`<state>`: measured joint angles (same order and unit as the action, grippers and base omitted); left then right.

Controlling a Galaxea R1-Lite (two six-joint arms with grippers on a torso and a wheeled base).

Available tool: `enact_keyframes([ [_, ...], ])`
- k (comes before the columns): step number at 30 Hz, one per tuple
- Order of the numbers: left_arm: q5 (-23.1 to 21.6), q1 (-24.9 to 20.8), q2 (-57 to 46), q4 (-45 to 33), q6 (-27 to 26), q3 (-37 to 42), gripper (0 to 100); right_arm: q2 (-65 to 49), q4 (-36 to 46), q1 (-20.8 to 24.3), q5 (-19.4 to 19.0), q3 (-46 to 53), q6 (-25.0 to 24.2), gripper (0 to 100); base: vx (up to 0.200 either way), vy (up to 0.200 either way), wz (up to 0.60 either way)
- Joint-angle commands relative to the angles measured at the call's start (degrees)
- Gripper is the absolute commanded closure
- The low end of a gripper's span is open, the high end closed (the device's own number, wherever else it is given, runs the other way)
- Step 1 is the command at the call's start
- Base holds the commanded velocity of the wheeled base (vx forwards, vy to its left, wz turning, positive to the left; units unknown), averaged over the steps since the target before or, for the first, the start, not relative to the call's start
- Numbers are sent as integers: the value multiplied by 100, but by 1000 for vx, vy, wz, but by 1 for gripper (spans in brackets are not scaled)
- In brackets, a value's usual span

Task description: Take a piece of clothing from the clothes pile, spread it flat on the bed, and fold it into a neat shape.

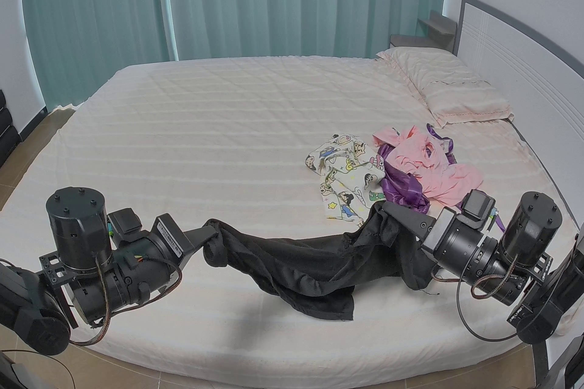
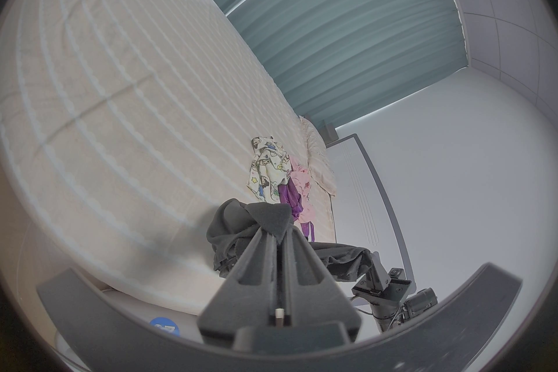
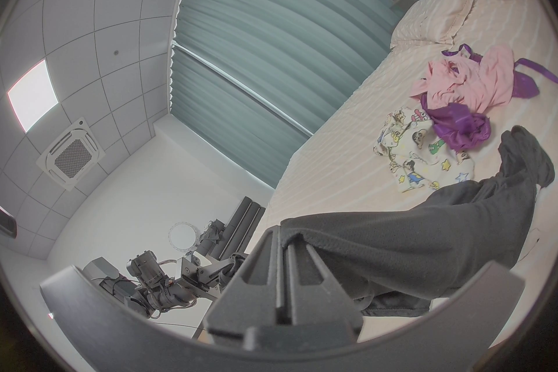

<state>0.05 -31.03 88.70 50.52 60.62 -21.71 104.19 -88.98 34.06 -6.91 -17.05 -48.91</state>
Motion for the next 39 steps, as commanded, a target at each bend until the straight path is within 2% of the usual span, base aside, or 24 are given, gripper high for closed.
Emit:
enact_keyframes([
  [1,4,0,-2,2,2,0,100,31,-58,-5,-3,0,-5,100,0,200,0],
  [39,13,123,-72,-24,-16,-44,100,-22,-58,22,-12,-8,4,100,0,200,0],
])
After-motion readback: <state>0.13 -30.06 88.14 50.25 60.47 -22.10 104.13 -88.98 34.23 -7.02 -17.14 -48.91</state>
